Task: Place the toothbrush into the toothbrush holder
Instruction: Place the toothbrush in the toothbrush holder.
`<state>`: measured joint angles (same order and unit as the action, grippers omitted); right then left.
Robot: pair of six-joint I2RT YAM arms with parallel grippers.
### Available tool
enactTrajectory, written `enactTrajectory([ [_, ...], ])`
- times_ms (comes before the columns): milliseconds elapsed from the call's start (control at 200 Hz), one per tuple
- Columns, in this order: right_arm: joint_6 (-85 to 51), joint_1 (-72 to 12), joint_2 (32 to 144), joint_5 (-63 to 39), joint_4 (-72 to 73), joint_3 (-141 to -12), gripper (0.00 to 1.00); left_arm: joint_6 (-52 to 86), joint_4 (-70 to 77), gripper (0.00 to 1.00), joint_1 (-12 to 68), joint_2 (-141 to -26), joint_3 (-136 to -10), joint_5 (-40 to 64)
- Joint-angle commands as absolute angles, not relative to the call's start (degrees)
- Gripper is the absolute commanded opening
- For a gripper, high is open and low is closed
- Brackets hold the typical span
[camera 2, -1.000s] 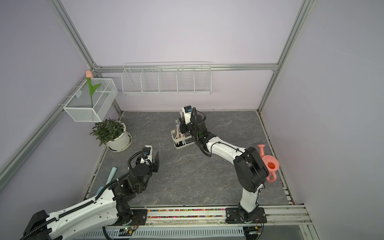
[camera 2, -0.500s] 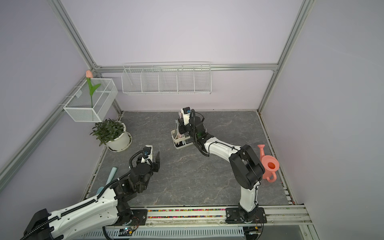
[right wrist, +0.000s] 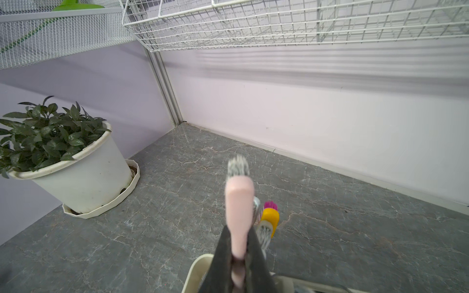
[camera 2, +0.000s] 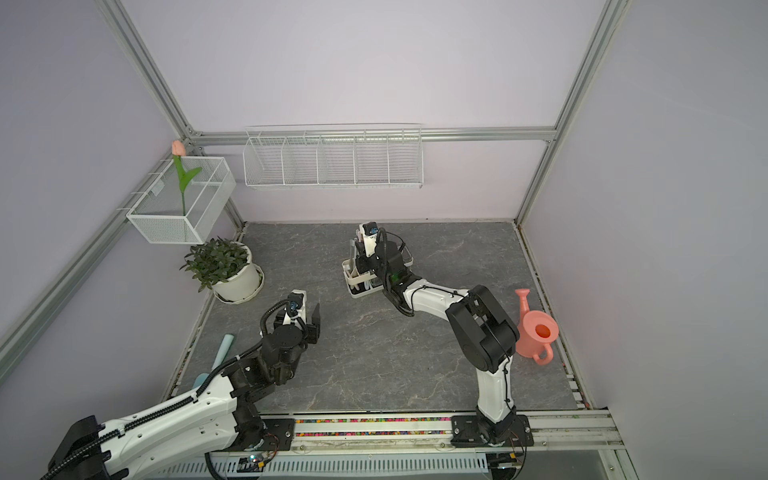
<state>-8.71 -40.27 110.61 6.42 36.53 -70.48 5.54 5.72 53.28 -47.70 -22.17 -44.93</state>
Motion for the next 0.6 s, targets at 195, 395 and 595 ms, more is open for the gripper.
enactTrajectory([
  [195, -4.45, -42.15, 110.69, 9.97, 43.26, -65.86, 0.07, 7.18, 6.64, 0.63, 52.84, -48.04, -21.53, -44.61],
  [395, -3.28, -42.80, 111.00, 10.90, 44.18, -65.05, 0.07, 7.36, 6.68, 0.63, 52.74, -48.03, -21.48, -44.39],
  [595, -2.03, -43.77, 111.59, 12.34, 47.06, -63.66, 0.07, 7.55, 6.68, 0.63, 52.72, -48.08, -21.56, -43.74],
])
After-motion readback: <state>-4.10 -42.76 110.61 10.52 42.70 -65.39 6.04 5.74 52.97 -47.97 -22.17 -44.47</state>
